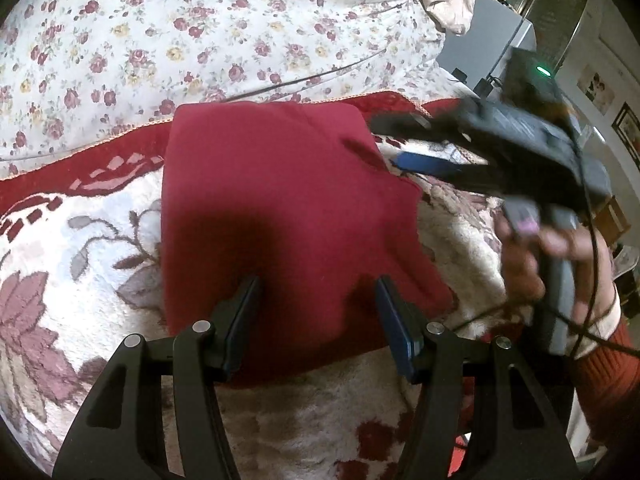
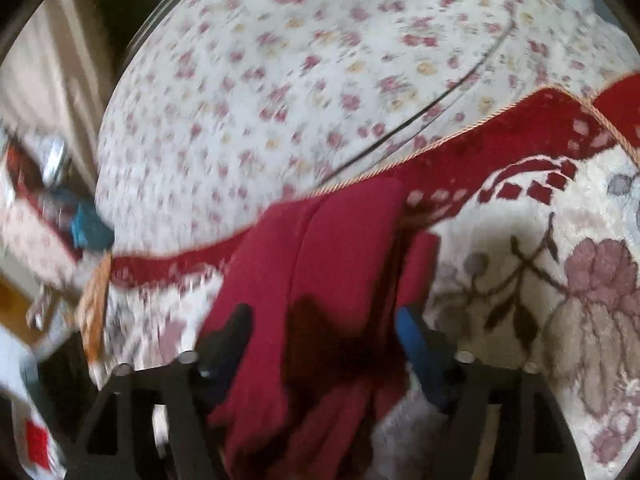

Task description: Fold small clothes

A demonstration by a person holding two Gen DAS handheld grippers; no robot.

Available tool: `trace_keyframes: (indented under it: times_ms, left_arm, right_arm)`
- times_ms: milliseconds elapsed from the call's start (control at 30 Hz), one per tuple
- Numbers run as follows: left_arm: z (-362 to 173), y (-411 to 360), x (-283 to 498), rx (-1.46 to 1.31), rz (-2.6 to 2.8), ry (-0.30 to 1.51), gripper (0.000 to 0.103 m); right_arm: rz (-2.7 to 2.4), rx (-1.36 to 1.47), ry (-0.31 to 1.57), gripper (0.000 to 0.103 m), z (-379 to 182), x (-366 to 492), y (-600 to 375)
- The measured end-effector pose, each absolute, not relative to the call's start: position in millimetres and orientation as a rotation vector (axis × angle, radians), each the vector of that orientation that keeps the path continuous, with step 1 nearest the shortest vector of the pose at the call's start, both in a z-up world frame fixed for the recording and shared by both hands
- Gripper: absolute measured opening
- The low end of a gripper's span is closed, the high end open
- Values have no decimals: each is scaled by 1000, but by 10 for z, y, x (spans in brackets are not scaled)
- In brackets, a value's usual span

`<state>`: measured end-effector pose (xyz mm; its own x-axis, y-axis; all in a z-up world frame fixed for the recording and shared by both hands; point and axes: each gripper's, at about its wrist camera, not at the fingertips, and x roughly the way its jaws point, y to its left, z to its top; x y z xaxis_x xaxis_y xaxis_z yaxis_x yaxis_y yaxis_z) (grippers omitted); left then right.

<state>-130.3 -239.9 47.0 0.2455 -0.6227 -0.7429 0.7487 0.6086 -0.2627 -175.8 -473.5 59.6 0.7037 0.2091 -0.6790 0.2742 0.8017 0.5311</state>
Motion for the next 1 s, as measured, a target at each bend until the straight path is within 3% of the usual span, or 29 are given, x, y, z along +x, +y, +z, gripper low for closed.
trace_keyframes:
  times_ms: [33, 100, 167, 233, 400, 600, 633, 733, 900, 1000]
  left_arm:
    - [466, -2406, -1303, 158, -940, 932, 59]
    - [461, -2426, -1302, 157, -938, 933, 59]
    - [452, -2450, -1305, 155, -937, 933, 59]
    - [431, -2491, -1312, 157, -944, 935, 59]
    - [376, -2594, -1325, 174, -944, 921, 59]
    - [388, -2594, -1310, 177, -939, 922, 59]
    - [389, -2594, -1311, 176, -937, 922, 59]
    - [392, -2599, -1319, 181, -928, 919, 59]
    - [406, -2585, -1341, 190, -914, 914, 59]
    - [415, -2569, -1365, 197, -908, 913, 59]
  right_arm:
    - [-27, 698, 810, 73, 552, -1677, -4771]
    - [-14, 721, 840, 62, 469, -1508, -4797]
    - [-80, 562, 876, 25, 520, -1348, -4718]
    - [-143, 406, 882, 18, 566, -1277, -4650]
    - [-204, 365, 953, 17, 290, -1182, -4706]
    - [-170, 445, 901, 18, 598, -1445, -4761]
    - [-151, 451, 887, 22, 655, -1491, -4720]
    - [-89, 416, 859, 55, 810, -1675, -4470]
    - [-33, 270, 916, 51, 773, -1793, -4082]
    - [-116, 226, 963, 41, 603, -1805, -4113]
